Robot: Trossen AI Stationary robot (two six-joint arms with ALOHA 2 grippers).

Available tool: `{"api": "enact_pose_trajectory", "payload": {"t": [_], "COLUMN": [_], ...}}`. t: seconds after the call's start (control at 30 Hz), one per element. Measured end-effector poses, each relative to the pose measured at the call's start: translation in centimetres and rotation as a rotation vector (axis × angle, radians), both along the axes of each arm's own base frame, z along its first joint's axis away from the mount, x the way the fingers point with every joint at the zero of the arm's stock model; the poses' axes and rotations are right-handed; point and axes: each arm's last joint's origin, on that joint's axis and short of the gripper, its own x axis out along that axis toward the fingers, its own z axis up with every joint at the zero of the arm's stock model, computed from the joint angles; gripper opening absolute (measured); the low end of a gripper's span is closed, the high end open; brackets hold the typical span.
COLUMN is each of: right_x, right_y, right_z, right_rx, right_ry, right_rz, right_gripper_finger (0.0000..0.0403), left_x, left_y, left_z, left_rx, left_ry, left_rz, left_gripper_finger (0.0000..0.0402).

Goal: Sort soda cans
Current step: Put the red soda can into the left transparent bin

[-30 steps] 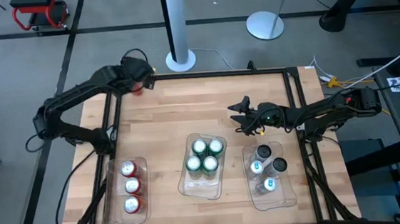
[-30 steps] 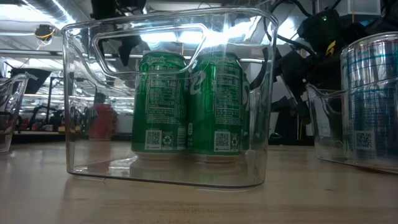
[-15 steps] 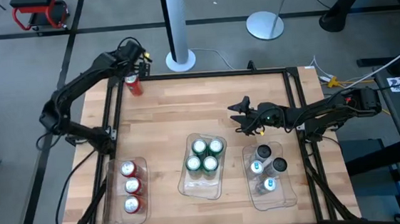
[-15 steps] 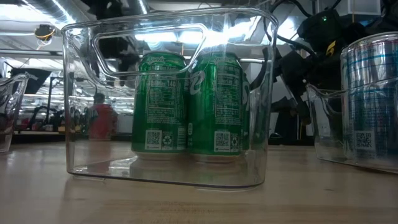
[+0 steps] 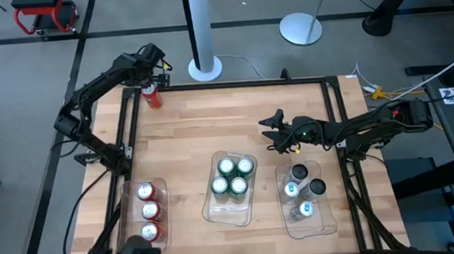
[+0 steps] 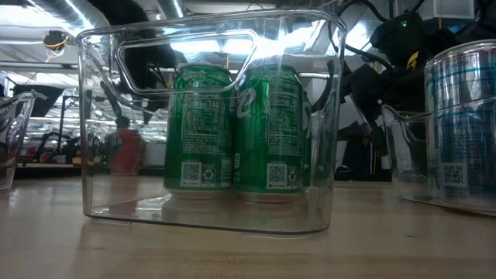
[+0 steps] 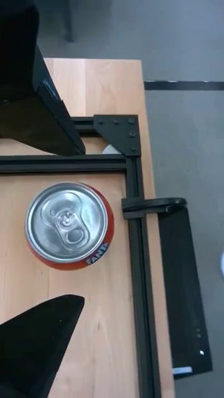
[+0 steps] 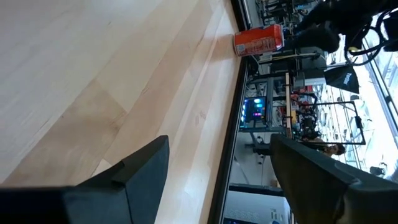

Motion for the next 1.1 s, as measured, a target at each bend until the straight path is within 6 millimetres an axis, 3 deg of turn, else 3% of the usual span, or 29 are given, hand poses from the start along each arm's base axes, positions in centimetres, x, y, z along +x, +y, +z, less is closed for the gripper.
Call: {"api": "enact_pose_trajectory", "payload": {"t": [0.37,0.73,1.1], "right_x": [0.0,-0.1,-0.1], "right_y": [0.0,0.0,0.0], "right_z": [-0.1,-0.2,-0.2], "right_rx": [0.004,0.005,0.005], "right_ry": [0.013,0.017,0.018], "right_rz": [-0.001,-0.001,-0.001], "right_gripper_finger": [0.0278,0.0278,0.0278], "left_x": [-0.6,-0.9,-0.9], "left_y": [1.4,2.1,2.9], "left_z": [-2.3,-2.7,-5.9], "left_rx": [-0.148,-0.157,-0.214], "left_ry": [-0.007,-0.038,-0.015], "left_rz": [0.022,0.023,0.008], "left_gripper_finger": [0.037,0.037,0.037]}}
